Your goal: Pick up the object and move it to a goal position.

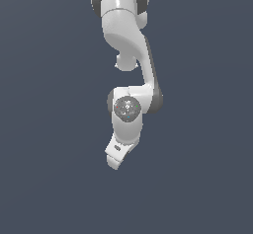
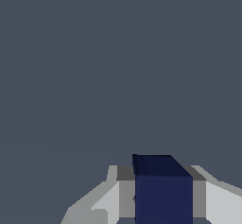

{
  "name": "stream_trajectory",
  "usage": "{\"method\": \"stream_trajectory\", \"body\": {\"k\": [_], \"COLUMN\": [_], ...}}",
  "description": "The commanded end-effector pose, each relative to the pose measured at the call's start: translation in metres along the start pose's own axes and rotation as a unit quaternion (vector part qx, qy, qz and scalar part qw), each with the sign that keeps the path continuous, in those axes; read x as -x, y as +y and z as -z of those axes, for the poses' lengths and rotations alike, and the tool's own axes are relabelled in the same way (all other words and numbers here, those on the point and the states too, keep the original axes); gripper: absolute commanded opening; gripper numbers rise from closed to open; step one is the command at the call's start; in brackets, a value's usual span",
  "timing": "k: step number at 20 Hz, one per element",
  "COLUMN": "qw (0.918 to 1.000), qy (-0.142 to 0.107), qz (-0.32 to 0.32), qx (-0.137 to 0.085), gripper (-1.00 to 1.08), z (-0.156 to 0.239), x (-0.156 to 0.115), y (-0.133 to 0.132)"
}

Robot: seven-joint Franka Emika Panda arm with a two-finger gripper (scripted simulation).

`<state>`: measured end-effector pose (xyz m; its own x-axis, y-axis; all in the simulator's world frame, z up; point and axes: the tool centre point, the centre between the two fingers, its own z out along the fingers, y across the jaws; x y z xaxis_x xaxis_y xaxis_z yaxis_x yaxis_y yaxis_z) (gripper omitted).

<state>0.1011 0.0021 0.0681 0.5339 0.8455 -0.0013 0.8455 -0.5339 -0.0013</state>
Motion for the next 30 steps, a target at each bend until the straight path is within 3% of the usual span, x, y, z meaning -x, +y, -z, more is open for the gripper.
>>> {"method": "stream_trajectory", "body": {"k": [1,17,30], "qw": [1.0000,1.0000,1.0000], "qy": [0.000,0.001,0.001], "qz": [0.000,0.000,0.000], "qx": [0.001,0.000,0.000], "gripper": [-1.00,-1.00,-1.00], "z": [0.024,0.187,0.226], "x": [-0.003,-0.023,-0.030], "y": [0.000,0.001,0.005]}}
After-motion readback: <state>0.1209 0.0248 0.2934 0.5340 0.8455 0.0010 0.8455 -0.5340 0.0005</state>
